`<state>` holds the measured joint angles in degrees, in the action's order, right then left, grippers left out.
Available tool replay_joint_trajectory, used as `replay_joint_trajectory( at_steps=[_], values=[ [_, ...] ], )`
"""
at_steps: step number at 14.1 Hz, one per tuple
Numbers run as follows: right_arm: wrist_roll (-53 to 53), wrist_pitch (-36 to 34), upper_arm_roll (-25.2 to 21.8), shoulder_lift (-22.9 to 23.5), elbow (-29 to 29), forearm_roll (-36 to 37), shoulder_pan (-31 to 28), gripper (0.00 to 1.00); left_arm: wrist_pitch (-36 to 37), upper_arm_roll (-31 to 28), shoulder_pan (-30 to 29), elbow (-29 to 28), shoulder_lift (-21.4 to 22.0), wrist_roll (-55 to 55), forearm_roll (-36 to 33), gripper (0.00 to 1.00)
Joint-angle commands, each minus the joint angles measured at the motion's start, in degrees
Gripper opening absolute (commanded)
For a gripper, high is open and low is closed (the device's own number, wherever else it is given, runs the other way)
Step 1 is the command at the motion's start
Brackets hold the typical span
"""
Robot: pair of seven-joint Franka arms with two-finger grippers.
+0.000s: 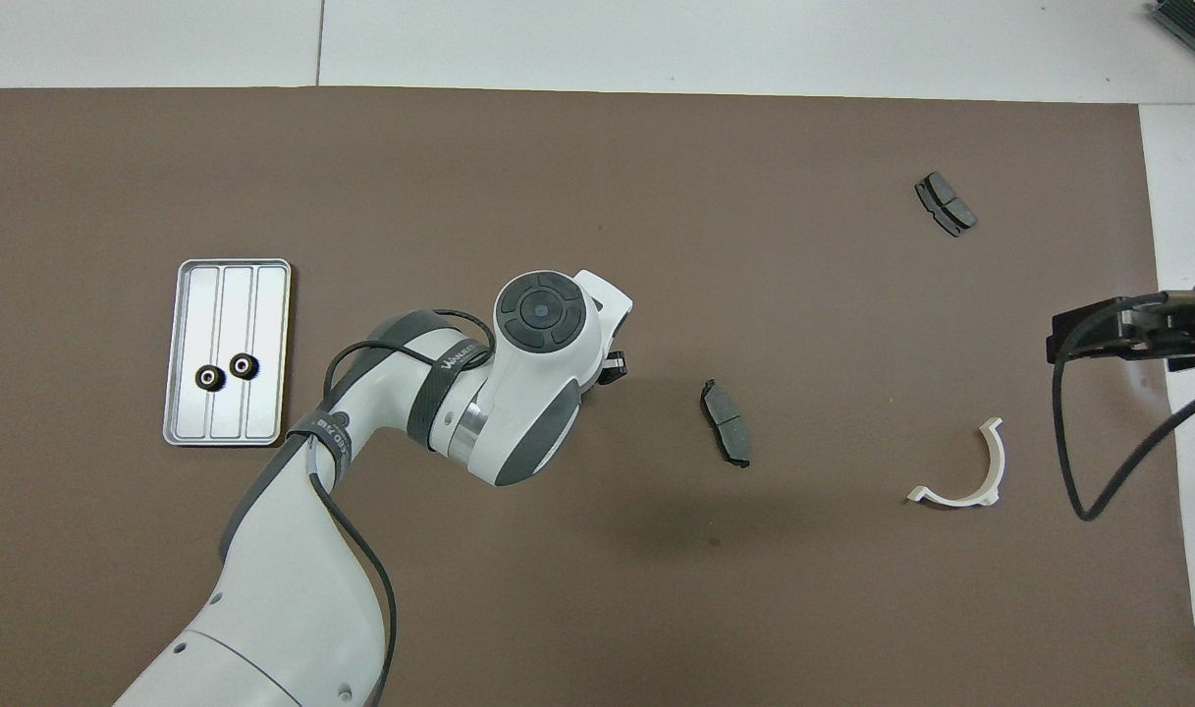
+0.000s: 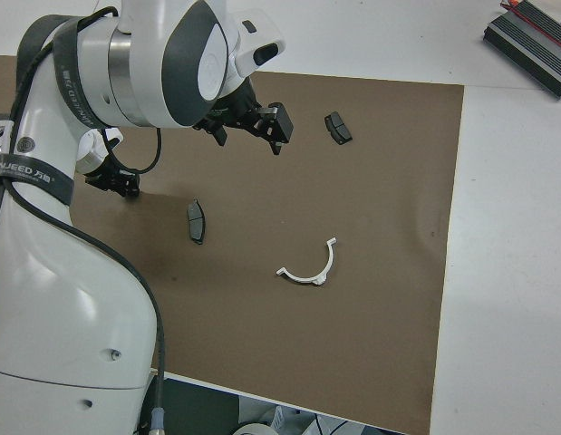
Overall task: Pick bearing gear from pile to tray
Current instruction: 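Carry the third gear to the tray and release it with the left gripper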
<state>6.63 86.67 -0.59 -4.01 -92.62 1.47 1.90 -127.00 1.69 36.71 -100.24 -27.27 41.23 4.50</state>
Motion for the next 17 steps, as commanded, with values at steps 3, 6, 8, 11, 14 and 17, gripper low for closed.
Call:
replay_joint_trajectory(
  at_steps=[3, 6, 8, 11, 14, 17],
  values=[
    [-1.80, -0.63, -0.29, -0.03, 0.07, -0.76, -0.06, 1.00, 0.18, -0.73, 0.73, -0.04, -0.32, 0.87, -1.16, 0.20],
    [-1.71, -0.63, -0.29, -0.03, 0.07, -0.76, -0.06, 1.00, 1.14, -0.81, 0.12, -0.04, -0.24, 0.69, -1.16, 0.13],
    [-1.71, -0.63, -0.29, -0.03, 0.07, -0.76, -0.06, 1.00, 2.28, -0.99, -0.93, 0.22, 0.55, 0.43, -1.25, 0.09],
    [-1.71, -0.63, -0.29, -0.03, 0.07, -0.76, -0.06, 1.00, 3.43, -0.99, -4.18, 0.40, 1.95, -0.45, -1.69, 0.04],
    [-1.71, -0.63, -0.29, -0.03, 0.07, -0.76, -0.06, 1.00, 7.63, -0.90, -8.92, 0.49, 4.50, -6.84, -1.69, 0.02],
    [-1.80, -0.72, -0.29, -0.03, 0.07, -0.76, -0.06, 1.00, 10.10, -0.90, -13.93, -0.91, 7.40, -13.87, -1.69, 0.00]
  ],
)
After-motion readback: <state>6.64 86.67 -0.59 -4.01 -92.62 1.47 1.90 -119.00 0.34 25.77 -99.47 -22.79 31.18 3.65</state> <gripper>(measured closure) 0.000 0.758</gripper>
